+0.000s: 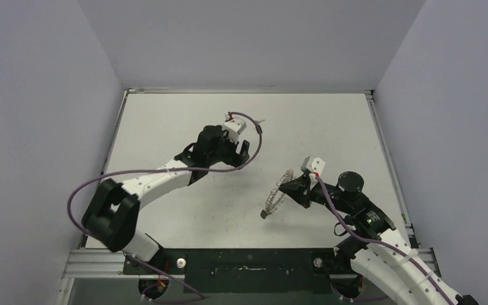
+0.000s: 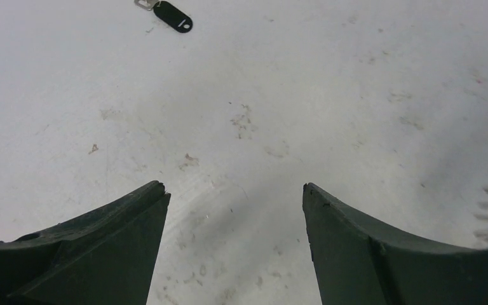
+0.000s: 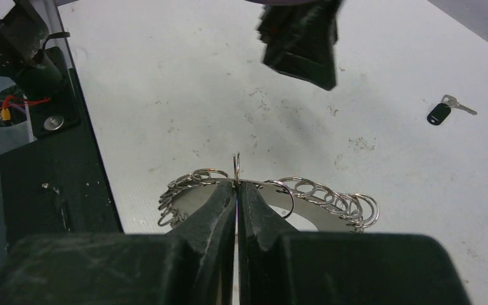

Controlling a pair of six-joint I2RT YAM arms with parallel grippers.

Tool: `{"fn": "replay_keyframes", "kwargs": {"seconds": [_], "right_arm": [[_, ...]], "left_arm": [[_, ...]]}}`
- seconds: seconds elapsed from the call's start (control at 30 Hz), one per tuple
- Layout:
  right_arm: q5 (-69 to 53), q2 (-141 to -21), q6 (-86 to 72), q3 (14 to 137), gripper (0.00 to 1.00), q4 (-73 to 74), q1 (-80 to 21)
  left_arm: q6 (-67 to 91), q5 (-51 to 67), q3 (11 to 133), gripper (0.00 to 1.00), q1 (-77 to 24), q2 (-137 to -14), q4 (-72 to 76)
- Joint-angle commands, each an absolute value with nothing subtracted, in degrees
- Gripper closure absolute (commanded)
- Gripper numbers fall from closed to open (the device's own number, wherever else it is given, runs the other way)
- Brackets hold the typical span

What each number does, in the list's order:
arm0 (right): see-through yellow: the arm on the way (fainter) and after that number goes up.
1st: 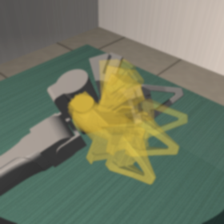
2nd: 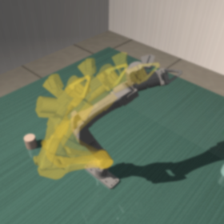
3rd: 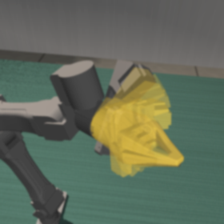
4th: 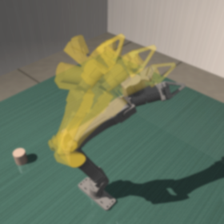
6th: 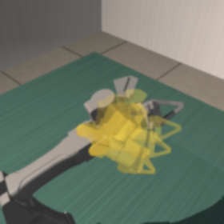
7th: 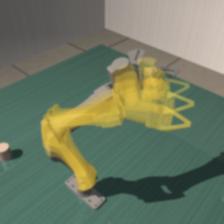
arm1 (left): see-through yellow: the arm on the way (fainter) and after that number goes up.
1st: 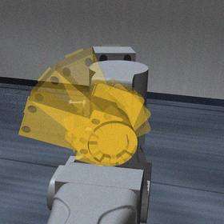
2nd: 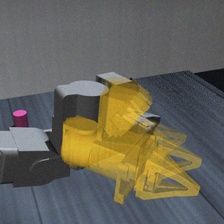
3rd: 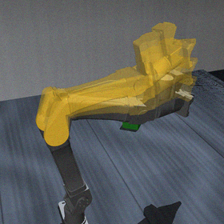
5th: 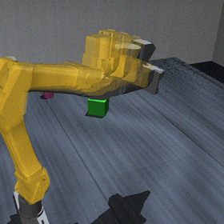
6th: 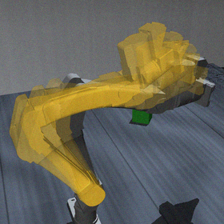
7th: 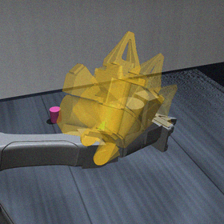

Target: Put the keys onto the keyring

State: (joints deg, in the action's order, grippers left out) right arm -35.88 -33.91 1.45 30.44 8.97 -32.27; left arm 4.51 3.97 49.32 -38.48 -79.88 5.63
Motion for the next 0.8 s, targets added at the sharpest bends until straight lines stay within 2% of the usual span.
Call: {"fn": "replay_keyframes", "kwargs": {"seconds": [0.0,0.23,0.43,0.67,0.77], "right_arm": [[-37.35,-29.61,0.06,33.40,1.00,12.73,-31.99],[-36.85,-27.61,0.00,33.09,1.00,15.49,-32.07],[-37.26,-27.06,-1.50,32.35,1.00,15.13,-32.08],[-37.31,-26.09,-2.89,31.50,1.00,13.91,-32.08],[-36.93,-26.17,-2.90,31.38,1.00,13.59,-32.07]], "left_arm": [[5.86,4.67,64.17,0.25,-34.99,-97.25,2.34],[10.06,-1.55,102.49,0.26,-32.55,-128.87,-15.44],[10.23,-4.58,124.39,0.25,-32.12,-144.87,-20.34],[7.05,-7.82,140.99,0.28,-32.16,-156.57,-27.18],[5.22,-7.45,142.45,0.33,-32.17,-157.54,-28.36]]}}
